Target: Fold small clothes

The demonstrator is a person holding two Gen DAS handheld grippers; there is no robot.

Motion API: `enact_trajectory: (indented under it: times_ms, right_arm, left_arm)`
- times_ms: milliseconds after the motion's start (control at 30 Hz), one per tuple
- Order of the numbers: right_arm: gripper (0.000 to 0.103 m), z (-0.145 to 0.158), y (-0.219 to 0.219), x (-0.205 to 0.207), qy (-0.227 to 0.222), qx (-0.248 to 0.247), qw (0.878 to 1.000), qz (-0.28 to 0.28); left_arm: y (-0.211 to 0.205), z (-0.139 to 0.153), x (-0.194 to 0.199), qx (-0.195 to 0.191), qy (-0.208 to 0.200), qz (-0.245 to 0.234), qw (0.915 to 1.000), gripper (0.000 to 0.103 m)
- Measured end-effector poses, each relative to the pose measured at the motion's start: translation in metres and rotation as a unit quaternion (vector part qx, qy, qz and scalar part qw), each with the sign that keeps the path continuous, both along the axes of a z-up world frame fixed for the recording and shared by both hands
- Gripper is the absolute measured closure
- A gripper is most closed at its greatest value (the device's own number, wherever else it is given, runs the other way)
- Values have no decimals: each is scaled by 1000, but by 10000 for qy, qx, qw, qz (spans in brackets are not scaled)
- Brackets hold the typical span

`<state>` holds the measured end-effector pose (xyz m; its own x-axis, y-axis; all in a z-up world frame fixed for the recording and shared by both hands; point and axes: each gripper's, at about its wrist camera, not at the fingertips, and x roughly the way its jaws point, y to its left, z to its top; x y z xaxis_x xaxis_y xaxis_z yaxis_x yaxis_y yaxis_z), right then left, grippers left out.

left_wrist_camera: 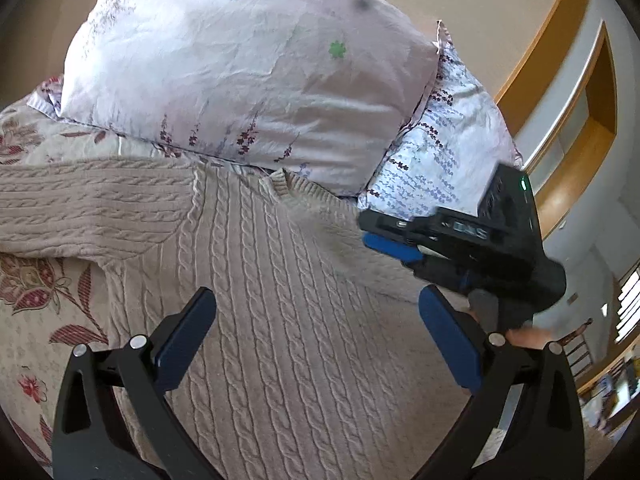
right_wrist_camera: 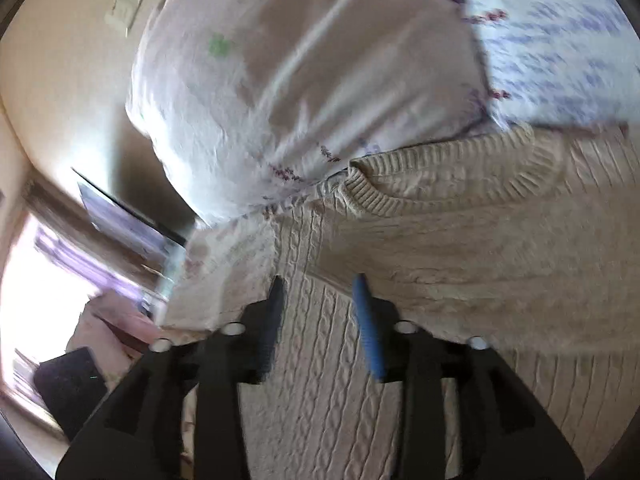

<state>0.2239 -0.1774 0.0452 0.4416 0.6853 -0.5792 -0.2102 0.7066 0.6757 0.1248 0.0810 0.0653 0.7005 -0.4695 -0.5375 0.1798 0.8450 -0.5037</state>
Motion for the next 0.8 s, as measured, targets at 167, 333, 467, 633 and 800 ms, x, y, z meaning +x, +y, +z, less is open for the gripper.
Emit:
enact_trajectory:
  times_ms: [167, 333, 467, 633, 800]
  right_arm:
    - [37, 11, -97, -42, -186, 506, 9893, -1354]
    - [54, -30, -196, -86, 682, 786, 9493, -2968]
    - [58, -61, -225, -94, 1144, 1077, 9310, -3296]
    - [63, -66, -227, -84, 1037, 854, 9256, -3540]
    - [79, -70, -229, -82, 863, 633, 9243, -3663]
  left_arm:
    - [-9, 2, 28, -279, 393, -233, 9986, 10]
    - [-25, -26, 71, -879, 1226, -189, 9884, 36]
    - [-33, -47, 84, -1047, 1637, 48, 9809, 43]
    - [-29, -63, 96, -1139, 1851, 521, 9747, 51]
    - [-19, -70, 112, -1208, 1856, 905, 9710, 75]
